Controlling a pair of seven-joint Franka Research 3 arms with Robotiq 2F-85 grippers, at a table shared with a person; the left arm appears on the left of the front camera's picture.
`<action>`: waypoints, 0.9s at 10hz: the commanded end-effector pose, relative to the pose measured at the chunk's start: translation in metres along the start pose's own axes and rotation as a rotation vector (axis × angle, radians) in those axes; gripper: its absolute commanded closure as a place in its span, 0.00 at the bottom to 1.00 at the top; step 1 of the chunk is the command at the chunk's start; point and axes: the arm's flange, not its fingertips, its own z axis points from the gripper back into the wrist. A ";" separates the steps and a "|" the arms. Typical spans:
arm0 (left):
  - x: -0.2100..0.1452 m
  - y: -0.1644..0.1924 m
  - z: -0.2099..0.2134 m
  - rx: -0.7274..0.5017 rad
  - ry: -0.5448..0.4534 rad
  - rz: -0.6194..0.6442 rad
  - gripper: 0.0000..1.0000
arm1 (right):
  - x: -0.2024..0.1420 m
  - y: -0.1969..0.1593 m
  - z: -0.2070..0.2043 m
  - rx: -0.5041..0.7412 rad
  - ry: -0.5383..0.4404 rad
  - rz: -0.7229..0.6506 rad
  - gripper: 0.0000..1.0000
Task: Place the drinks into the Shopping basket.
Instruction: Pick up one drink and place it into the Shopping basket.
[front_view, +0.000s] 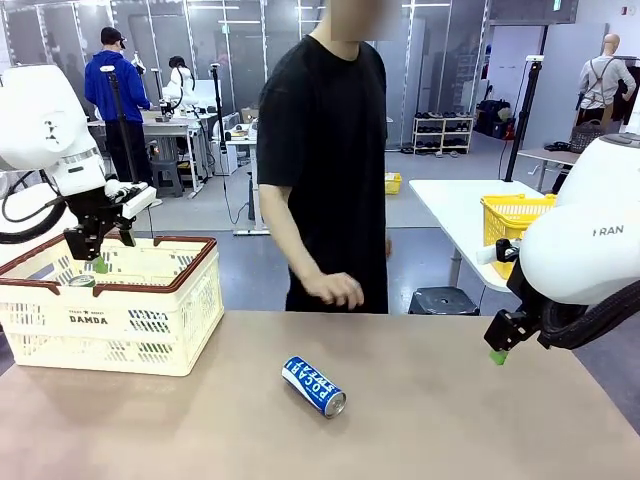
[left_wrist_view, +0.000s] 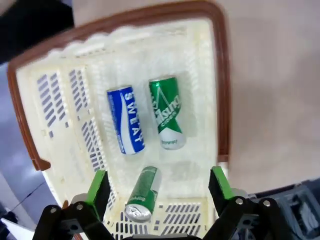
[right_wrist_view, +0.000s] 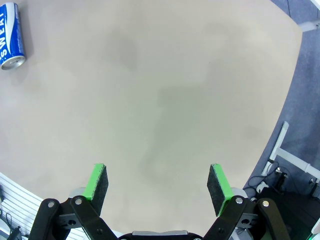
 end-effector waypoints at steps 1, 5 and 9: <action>0.019 -0.039 0.006 0.038 0.022 -0.075 0.00 | -0.002 -0.001 -0.001 -0.001 0.001 0.003 0.00; 0.049 -0.094 0.000 -0.070 -0.021 -0.250 0.00 | -0.002 -0.001 -0.001 -0.001 0.001 0.003 0.00; 0.041 -0.088 -0.046 -0.127 -0.144 -0.349 0.00 | -0.002 -0.001 -0.001 -0.001 0.001 0.003 0.00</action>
